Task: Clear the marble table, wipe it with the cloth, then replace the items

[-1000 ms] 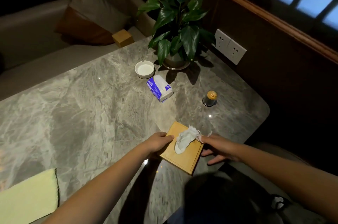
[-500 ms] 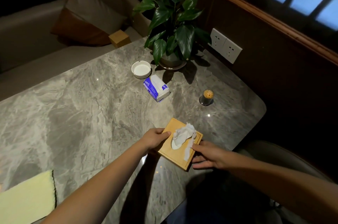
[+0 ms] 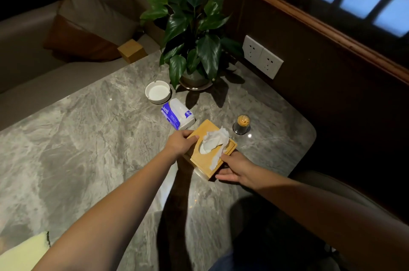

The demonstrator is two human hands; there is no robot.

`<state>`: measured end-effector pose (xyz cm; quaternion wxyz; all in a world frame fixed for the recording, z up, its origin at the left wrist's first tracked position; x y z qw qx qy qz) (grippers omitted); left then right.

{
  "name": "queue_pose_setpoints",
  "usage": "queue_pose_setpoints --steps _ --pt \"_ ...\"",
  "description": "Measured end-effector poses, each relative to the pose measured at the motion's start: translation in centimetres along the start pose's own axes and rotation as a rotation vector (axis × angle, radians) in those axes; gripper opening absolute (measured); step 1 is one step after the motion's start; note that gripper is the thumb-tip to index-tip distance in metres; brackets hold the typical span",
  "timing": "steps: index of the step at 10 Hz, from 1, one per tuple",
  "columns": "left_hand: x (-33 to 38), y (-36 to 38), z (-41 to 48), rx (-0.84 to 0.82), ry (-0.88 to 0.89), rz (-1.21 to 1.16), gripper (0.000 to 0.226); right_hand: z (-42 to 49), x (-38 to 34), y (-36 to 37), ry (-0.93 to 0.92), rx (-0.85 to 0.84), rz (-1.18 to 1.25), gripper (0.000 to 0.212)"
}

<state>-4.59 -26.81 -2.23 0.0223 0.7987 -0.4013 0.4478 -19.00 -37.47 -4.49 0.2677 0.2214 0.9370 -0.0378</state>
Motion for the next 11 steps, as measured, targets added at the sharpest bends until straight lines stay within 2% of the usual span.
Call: queue_pose_setpoints --steps 4,6,7,9,10,11 --pt "1.6 -0.2 2.8 -0.041 -0.037 -0.001 0.037 1.4 -1.1 0.5 0.004 0.002 0.019 0.037" --pt "1.2 0.1 2.8 0.002 -0.025 0.009 0.036 1.2 -0.9 0.3 -0.011 0.025 0.031 0.041" --pt "1.4 0.3 2.6 0.049 0.009 0.078 0.04 0.9 -0.6 0.2 -0.03 0.056 0.047 0.042" --pt "1.4 -0.7 0.5 0.211 0.141 0.109 0.033 -0.5 1.2 1.0 -0.059 0.111 0.261 0.045" --pt "0.7 -1.8 -1.1 0.213 0.184 0.098 0.032 -1.5 3.6 3.6 -0.051 0.067 0.212 0.042" --pt "-0.2 -3.4 -2.4 0.262 0.242 0.105 0.042 -2.1 4.7 6.8 -0.059 0.035 0.112 0.038"
Point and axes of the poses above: each hand's wrist, its own z-axis towards the middle knuckle, its own y-axis out of the palm, x = y × z, the point moved 6 cm from there along z, towards the middle knuckle, and after that the axes turned 7 degrees about -z, right-handed, at the moved point
